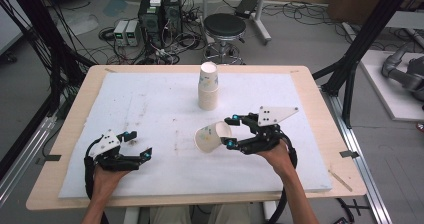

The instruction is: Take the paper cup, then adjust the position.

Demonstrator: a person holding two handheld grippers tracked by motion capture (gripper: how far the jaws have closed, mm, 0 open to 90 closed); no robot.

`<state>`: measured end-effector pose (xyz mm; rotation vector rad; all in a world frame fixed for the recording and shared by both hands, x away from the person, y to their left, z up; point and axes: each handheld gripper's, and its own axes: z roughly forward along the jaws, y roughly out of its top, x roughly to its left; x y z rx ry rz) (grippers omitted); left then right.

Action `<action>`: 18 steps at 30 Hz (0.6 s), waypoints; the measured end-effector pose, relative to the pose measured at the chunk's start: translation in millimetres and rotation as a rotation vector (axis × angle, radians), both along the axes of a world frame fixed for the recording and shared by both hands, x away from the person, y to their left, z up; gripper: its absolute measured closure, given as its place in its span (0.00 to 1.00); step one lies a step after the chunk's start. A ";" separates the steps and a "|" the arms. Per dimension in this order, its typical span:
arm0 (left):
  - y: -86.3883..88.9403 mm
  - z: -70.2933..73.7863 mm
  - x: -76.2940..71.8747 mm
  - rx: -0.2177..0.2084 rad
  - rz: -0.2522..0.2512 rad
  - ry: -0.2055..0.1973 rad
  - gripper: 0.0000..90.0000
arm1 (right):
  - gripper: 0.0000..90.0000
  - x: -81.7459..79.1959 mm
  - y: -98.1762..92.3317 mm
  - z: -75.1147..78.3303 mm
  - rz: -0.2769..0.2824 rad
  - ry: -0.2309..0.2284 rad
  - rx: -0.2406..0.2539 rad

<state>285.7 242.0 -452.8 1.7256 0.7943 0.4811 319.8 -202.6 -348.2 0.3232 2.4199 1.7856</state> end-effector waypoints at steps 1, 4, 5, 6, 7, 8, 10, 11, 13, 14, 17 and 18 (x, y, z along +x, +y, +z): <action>-0.1 0.0 0.1 0.000 0.001 0.001 0.14 | 0.43 0.5 -0.4 -0.6 0.001 0.003 -0.006; -0.8 0.1 0.3 0.009 0.003 0.003 0.14 | 0.43 1.5 -1.9 -1.1 0.000 0.009 -0.020; -0.9 0.1 0.5 0.012 0.003 0.002 0.14 | 0.43 2.2 -2.4 -1.9 0.003 0.010 -0.013; -1.2 0.1 0.5 0.013 0.003 0.005 0.14 | 0.43 2.3 -2.5 -2.5 0.001 0.016 -0.014; -1.2 0.1 0.5 0.015 0.004 0.005 0.14 | 0.43 3.2 -2.3 -3.1 0.001 0.014 -0.021; -1.2 0.1 0.5 0.015 0.004 0.005 0.14 | 0.43 3.6 -2.1 -3.7 0.005 0.013 -0.022; -1.5 0.1 0.7 0.016 0.006 0.006 0.13 | 0.43 3.5 -1.8 -3.8 0.005 0.019 -0.024; -1.5 0.1 0.7 0.016 0.006 0.006 0.13 | 0.43 3.9 -1.7 -4.0 0.011 0.021 -0.021; -1.7 0.1 1.3 0.016 0.007 0.013 0.13 | 0.43 4.7 -1.9 -4.1 0.005 0.016 -0.021; -1.6 0.1 1.8 0.016 0.006 0.015 0.14 | 0.43 5.0 -1.9 -4.2 0.007 0.020 -0.021; -1.4 0.2 1.7 0.017 0.006 0.015 0.13 | 0.43 6.1 -2.2 -4.5 0.006 0.019 -0.021; -1.6 0.2 1.5 0.016 0.008 0.015 0.13 | 0.43 6.8 -2.4 -4.6 0.007 0.016 -0.020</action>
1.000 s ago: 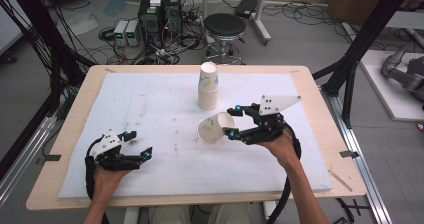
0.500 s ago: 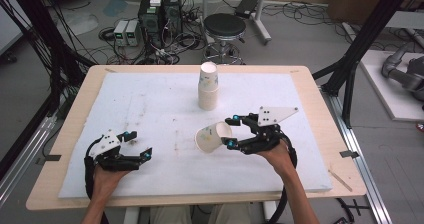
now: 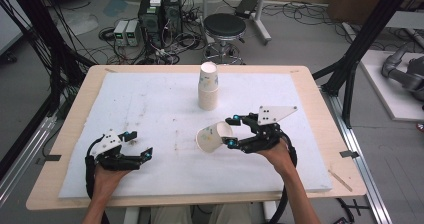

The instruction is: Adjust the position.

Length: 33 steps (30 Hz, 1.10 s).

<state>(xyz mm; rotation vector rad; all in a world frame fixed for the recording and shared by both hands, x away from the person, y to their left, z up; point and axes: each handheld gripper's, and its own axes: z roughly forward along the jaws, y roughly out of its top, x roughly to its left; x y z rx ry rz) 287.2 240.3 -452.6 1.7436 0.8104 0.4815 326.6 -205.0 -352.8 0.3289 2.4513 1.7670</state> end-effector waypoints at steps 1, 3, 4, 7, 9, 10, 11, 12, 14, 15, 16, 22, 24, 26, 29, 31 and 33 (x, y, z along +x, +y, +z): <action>0.0 0.0 0.0 0.000 0.000 0.000 0.13 | 0.43 0.2 0.0 0.0 -0.004 0.001 0.001; 0.0 0.1 -0.1 0.001 0.001 -0.002 0.13 | 0.43 0.5 0.0 -0.2 0.000 0.006 0.002; 0.2 0.2 0.0 0.000 0.000 -0.001 0.13 | 0.43 0.7 0.1 -0.3 0.000 0.006 0.001; 0.9 0.3 0.9 -0.010 -0.010 0.007 0.13 | 0.43 1.6 0.6 -0.8 0.002 0.004 0.000; 1.1 0.5 1.3 -0.011 -0.005 0.008 0.13 | 0.43 2.3 1.3 -1.2 0.000 0.001 -0.003; 1.0 0.7 1.5 -0.013 -0.006 0.010 0.13 | 0.43 2.1 1.8 -1.4 0.004 0.009 -0.005; 1.3 1.0 1.9 -0.008 -0.012 0.010 0.13 | 0.43 2.5 2.1 -1.6 0.002 0.003 -0.006; 1.7 2.5 2.3 0.000 -0.020 0.011 0.13 | 0.43 2.4 2.4 -1.6 0.001 0.003 -0.008; 3.5 7.2 3.2 -0.013 -0.051 0.010 0.13 | 0.43 2.1 3.0 -1.5 0.004 0.004 -0.009; 4.5 10.6 3.3 -0.023 -0.072 0.005 0.13 | 0.43 2.1 3.0 -1.6 0.005 0.003 -0.009; 5.6 14.8 3.6 -0.017 -0.094 -0.005 0.13 | 0.43 1.9 2.8 -1.5 0.008 0.007 -0.009; 11.1 39.4 8.7 -0.049 -0.268 -0.024 0.13 | 0.43 2.0 2.7 -1.5 0.020 0.011 -0.003; 12.0 42.8 10.2 -0.063 -0.301 -0.018 0.13 | 0.43 1.7 3.5 -1.5 0.020 0.007 -0.005; 12.5 52.9 13.0 -0.050 -0.356 -0.022 0.13 | 0.43 1.0 4.7 -1.5 0.030 0.010 -0.001; 10.0 59.5 14.9 -0.049 -0.395 -0.023 0.13 | 0.43 -0.1 5.8 -0.9 0.038 0.004 0.003; 7.6 61.6 15.4 -0.048 -0.407 -0.026 0.13 | 0.43 -0.8 6.6 -0.1 0.045 0.000 0.005; 2.1 63.8 16.1 -0.044 -0.429 -0.029 0.13 | 0.43 -1.2 7.0 0.4 0.048 -0.001 0.009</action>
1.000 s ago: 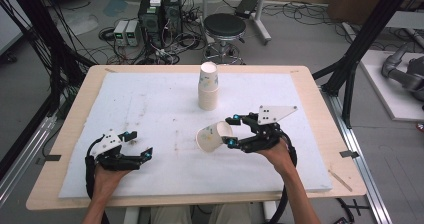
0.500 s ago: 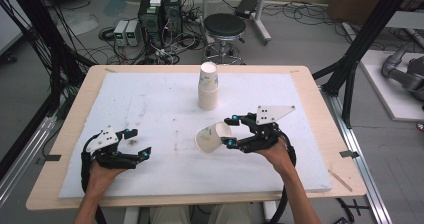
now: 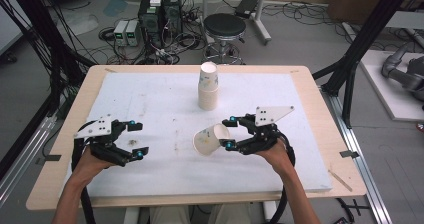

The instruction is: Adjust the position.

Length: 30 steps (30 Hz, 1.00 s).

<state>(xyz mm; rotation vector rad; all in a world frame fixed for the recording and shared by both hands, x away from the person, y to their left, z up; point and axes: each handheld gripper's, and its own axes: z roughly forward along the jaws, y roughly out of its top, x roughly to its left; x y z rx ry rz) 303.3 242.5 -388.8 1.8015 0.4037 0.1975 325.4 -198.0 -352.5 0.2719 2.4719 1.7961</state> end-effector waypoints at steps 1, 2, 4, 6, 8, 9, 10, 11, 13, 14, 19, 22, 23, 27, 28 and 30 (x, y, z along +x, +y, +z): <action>-3.4 0.7 0.1 0.000 -0.012 0.000 0.13 | 0.43 -0.8 0.7 0.8 0.008 0.000 0.004; -7.3 1.1 0.2 -0.003 -0.024 -0.004 0.13 | 0.43 -1.5 1.3 1.4 0.012 0.003 0.006; -19.4 2.5 1.0 0.001 -0.053 -0.008 0.13 | 0.43 -2.1 2.6 2.4 0.014 -0.006 0.008; -25.2 3.4 1.5 -0.003 -0.066 -0.010 0.13 | 0.43 -3.1 4.2 3.4 0.025 -0.006 0.010; -39.1 6.1 2.5 -0.016 -0.089 -0.015 0.13 | 0.43 -4.2 5.8 4.3 0.031 -0.011 0.012; -39.1 6.1 2.5 -0.016 -0.089 -0.015 0.13 | 0.43 -4.4 6.4 4.7 0.037 -0.010 0.012; -50.3 8.3 3.4 -0.024 -0.103 -0.025 0.13 | 0.43 -4.8 7.3 5.1 0.042 -0.013 0.015; -55.2 9.1 3.6 -0.034 -0.108 -0.027 0.13 | 0.43 -5.4 7.9 5.6 0.043 -0.013 0.014; -64.5 10.8 4.4 -0.047 -0.124 -0.034 0.13 | 0.43 -6.7 9.0 6.1 0.049 -0.010 0.016; -69.5 11.7 4.6 -0.053 -0.131 -0.036 0.13 | 0.43 -6.8 9.4 6.4 0.056 -0.014 0.017; -92.8 18.0 7.0 -0.076 -0.175 -0.053 0.13 | 0.43 -7.6 10.5 7.2 0.060 -0.018 0.027; -101.4 20.2 8.3 -0.084 -0.191 -0.054 0.13 | 0.43 -7.8 11.4 7.3 0.063 -0.019 0.027; -111.8 21.4 9.2 -0.096 -0.208 -0.064 0.13 | 0.43 -7.8 11.8 7.5 0.063 -0.021 0.028; -126.8 21.0 10.8 -0.090 -0.229 -0.067 0.13 | 0.43 -8.8 12.7 8.3 0.069 -0.028 0.034; -126.8 21.0 10.8 -0.090 -0.229 -0.067 0.13 | 0.43 -9.1 12.8 8.5 0.071 -0.030 0.034; -134.5 19.5 11.2 -0.079 -0.243 -0.063 0.13 | 0.43 -9.4 12.8 8.8 0.071 -0.030 0.037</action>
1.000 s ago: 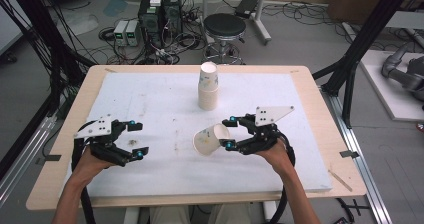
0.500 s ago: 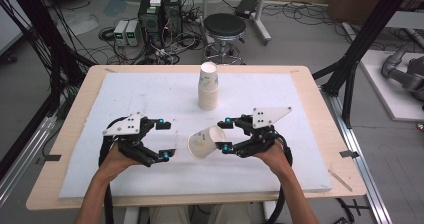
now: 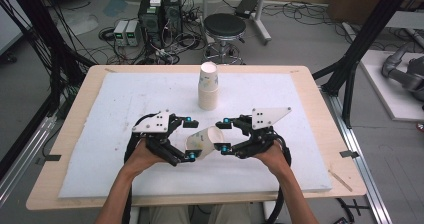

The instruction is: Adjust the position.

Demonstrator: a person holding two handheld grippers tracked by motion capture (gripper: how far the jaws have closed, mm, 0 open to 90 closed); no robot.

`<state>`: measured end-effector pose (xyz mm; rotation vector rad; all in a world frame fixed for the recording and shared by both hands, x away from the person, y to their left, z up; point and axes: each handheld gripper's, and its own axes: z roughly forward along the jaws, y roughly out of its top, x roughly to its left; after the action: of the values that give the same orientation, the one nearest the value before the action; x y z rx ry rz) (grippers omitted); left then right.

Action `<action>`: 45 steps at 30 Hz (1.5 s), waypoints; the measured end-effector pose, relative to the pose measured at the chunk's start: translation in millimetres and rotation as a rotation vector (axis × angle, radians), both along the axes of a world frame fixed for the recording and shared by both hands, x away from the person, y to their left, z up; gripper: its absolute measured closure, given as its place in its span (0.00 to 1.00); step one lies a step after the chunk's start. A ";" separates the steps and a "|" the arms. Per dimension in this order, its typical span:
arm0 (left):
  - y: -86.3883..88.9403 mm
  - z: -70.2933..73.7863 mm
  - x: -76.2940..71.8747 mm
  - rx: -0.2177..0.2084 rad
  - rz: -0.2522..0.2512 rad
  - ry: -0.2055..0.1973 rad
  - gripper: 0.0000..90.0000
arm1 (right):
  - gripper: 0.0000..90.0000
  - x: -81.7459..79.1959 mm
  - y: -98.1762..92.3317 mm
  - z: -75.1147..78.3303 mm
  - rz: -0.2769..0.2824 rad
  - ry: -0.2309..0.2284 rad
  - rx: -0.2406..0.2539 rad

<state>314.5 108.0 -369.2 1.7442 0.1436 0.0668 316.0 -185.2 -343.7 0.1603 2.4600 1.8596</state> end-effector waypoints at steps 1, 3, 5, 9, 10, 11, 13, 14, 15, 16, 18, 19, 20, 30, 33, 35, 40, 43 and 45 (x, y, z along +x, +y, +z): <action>-1.4 -0.4 0.1 0.002 -0.004 0.001 0.13 | 0.43 0.0 -0.1 0.0 0.001 0.001 0.001; -4.6 -1.7 0.1 0.007 -0.010 0.004 0.13 | 0.43 -0.4 -0.2 0.1 0.003 0.005 0.001; -5.7 -2.4 0.0 0.011 -0.012 0.005 0.13 | 0.43 -0.3 -0.1 0.1 0.006 0.004 0.003; -9.0 -7.7 -0.5 0.029 -0.017 0.016 0.13 | 0.43 -0.5 0.4 0.0 0.013 0.006 0.006; -9.4 -10.5 -0.3 0.034 -0.017 0.024 0.13 | 0.43 -0.6 0.6 0.0 0.012 0.008 0.006; -10.0 -11.1 -0.3 0.049 -0.014 0.028 0.13 | 0.43 -0.9 0.6 -0.1 0.013 0.012 0.004; -10.3 -11.2 -0.1 0.048 -0.018 0.028 0.14 | 0.43 -0.6 0.9 -0.1 0.017 0.007 0.006; -10.0 -11.0 -0.1 0.044 -0.023 0.029 0.14 | 0.43 -0.6 0.9 -0.2 0.019 0.006 0.006; -9.6 -11.0 -0.1 0.043 -0.024 0.028 0.16 | 0.43 -0.7 1.1 -0.2 0.022 0.006 0.006; -8.9 -11.0 0.3 0.044 -0.028 0.029 0.17 | 0.43 -0.8 1.0 -0.2 0.022 0.006 0.007; -8.4 -11.1 0.6 0.044 -0.037 0.030 0.21 | 0.43 -0.7 0.7 -0.2 0.020 0.006 0.009; -8.5 -11.2 0.6 0.043 -0.039 0.030 0.23 | 0.43 -0.6 0.5 -0.2 0.022 0.008 0.012; -8.6 -11.2 0.5 0.040 -0.046 0.032 0.24 | 0.43 -0.3 0.5 -0.4 0.026 0.010 0.018; -6.8 -10.5 -0.7 0.065 -0.049 0.004 0.34 | 0.43 -0.3 0.7 -1.5 0.033 0.015 0.017; -7.0 -10.8 -0.9 0.075 -0.047 -0.001 0.35 | 0.34 -1.0 1.4 -1.8 0.038 0.008 0.009; -6.8 -11.1 -0.7 0.072 -0.047 0.004 0.35 | 0.21 -2.0 3.5 -2.7 0.033 0.020 0.010; -4.8 -10.9 -0.8 0.075 -0.037 0.005 0.35 | 0.18 -1.1 5.1 -4.4 0.021 0.027 -0.011; -2.0 -10.2 -1.5 0.087 -0.025 0.006 0.35 | 0.18 -1.2 4.7 -4.6 0.005 0.024 -0.028; 4.0 -6.6 -1.8 0.129 0.002 0.026 0.35 | 0.18 -2.4 3.9 -2.7 -0.016 0.013 -0.084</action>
<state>312.7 111.9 -375.8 1.8738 0.1638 0.0557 313.6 -181.3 -346.5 0.1878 2.5318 1.7512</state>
